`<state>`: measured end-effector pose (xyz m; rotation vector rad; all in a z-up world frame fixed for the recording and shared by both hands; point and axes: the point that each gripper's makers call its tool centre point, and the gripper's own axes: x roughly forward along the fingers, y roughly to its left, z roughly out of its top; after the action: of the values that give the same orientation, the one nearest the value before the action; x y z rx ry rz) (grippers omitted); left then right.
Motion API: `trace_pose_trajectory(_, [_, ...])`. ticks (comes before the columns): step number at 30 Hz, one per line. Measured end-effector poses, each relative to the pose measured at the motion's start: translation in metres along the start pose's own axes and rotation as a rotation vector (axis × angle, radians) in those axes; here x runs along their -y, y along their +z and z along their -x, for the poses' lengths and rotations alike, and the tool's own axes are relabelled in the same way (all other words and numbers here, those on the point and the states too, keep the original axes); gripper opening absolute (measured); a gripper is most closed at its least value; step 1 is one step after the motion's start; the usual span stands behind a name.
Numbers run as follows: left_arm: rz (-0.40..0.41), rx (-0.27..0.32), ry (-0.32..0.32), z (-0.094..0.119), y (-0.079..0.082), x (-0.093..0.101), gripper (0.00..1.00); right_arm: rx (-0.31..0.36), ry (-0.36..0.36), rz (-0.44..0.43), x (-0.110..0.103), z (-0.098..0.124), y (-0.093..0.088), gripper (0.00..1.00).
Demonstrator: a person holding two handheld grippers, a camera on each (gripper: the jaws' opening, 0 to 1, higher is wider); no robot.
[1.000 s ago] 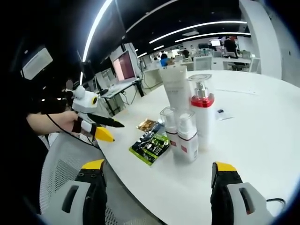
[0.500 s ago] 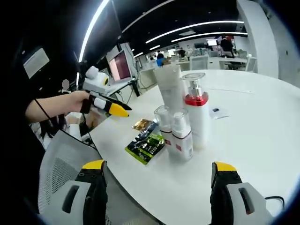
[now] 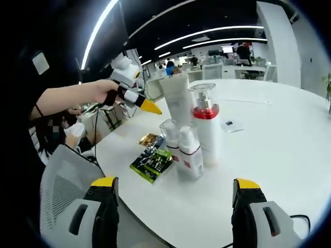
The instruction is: Arrange the skincare products in the storage area until every visible bottle or jar stands upright without overlapping.
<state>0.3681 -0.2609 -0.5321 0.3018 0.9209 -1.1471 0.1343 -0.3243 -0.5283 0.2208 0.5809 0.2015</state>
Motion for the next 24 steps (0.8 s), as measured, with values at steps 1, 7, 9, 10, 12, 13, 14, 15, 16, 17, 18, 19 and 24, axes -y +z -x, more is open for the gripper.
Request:
trace_pose_trajectory(1, [-0.009, -0.009, 0.0, 0.0, -0.001, 0.003, 0.83, 0.002, -0.002, -0.002, 0.0, 0.0, 0.0, 0.94])
trace_pose_trajectory(7, [-0.059, -0.063, -0.014, -0.023, 0.026, 0.008, 0.82, 0.005, -0.012, -0.012, 0.003, 0.001, 0.001, 0.94])
trace_pose_trajectory(9, [-0.068, -0.081, -0.019, -0.034, 0.034, 0.011, 0.8, 0.003, -0.017, -0.011, 0.003, 0.001, 0.0, 0.94])
trace_pose_trajectory(10, [-0.098, -0.088, -0.018, -0.037, 0.03, 0.03, 0.8, 0.003, -0.019, -0.011, 0.004, 0.001, 0.0, 0.94])
trace_pose_trajectory(12, [-0.124, -0.101, -0.016, -0.044, 0.033, 0.032, 0.79, 0.011, -0.026, -0.014, 0.005, 0.002, 0.002, 0.94])
trace_pose_trajectory(13, [-0.136, -0.109, -0.021, -0.047, 0.035, 0.029, 0.78, 0.012, -0.028, -0.017, 0.006, 0.002, 0.002, 0.94])
trace_pose_trajectory(14, [-0.155, -0.118, -0.037, -0.056, 0.044, 0.024, 0.79, 0.012, -0.031, -0.021, 0.007, 0.002, 0.002, 0.94])
trace_pose_trajectory(15, [-0.165, -0.12, -0.045, -0.062, 0.048, 0.022, 0.79, 0.012, -0.034, -0.026, 0.008, 0.002, 0.002, 0.94])
trace_pose_trajectory(16, [-0.178, -0.125, -0.053, -0.067, 0.049, 0.027, 0.79, 0.011, -0.035, -0.028, 0.008, 0.002, 0.001, 0.93])
trace_pose_trajectory(17, [-0.19, -0.136, -0.058, -0.073, 0.049, 0.034, 0.79, 0.01, -0.035, -0.032, 0.009, 0.002, 0.001, 0.93])
trace_pose_trajectory(18, [-0.199, -0.15, -0.062, -0.079, 0.046, 0.033, 0.79, 0.009, -0.035, -0.034, 0.009, 0.002, 0.001, 0.93])
trace_pose_trajectory(19, [-0.218, -0.165, -0.069, -0.087, 0.045, 0.033, 0.79, 0.006, -0.036, -0.034, 0.009, 0.001, 0.0, 0.93])
trace_pose_trajectory(24, [-0.256, -0.208, -0.089, -0.108, 0.044, 0.048, 0.79, 0.002, -0.044, -0.033, 0.01, 0.001, 0.0, 0.93])
